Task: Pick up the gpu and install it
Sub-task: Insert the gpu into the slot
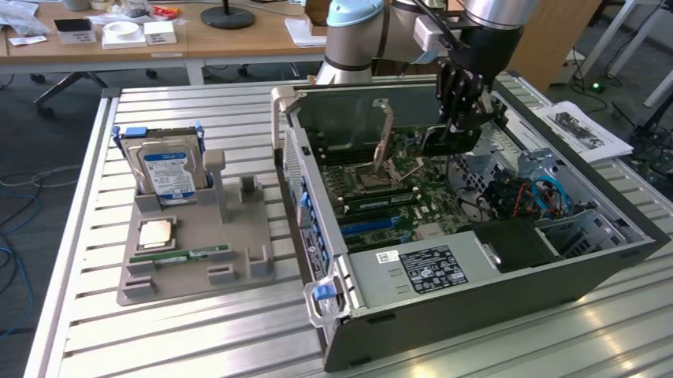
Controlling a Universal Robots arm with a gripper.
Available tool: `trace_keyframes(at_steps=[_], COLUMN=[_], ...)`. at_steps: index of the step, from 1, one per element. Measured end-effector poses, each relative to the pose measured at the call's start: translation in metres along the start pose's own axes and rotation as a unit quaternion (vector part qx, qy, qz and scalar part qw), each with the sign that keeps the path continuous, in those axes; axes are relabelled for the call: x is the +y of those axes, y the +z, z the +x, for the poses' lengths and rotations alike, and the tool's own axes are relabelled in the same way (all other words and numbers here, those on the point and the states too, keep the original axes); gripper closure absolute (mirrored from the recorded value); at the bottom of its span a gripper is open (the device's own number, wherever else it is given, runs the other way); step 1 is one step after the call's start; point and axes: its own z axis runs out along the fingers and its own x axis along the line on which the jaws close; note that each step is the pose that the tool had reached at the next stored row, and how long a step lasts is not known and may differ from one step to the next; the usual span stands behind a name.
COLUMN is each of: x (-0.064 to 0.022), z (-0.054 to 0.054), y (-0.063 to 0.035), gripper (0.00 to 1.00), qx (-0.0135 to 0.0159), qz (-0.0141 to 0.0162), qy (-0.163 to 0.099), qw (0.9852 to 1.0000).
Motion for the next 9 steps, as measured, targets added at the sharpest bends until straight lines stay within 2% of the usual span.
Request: trace_keyframes(at_steps=[9], x=[0.0128], z=[0.001], y=[-0.0003], gripper=[0.73], qx=[-0.0001], qz=[0.0003], qy=[0.0], qw=[1.0])
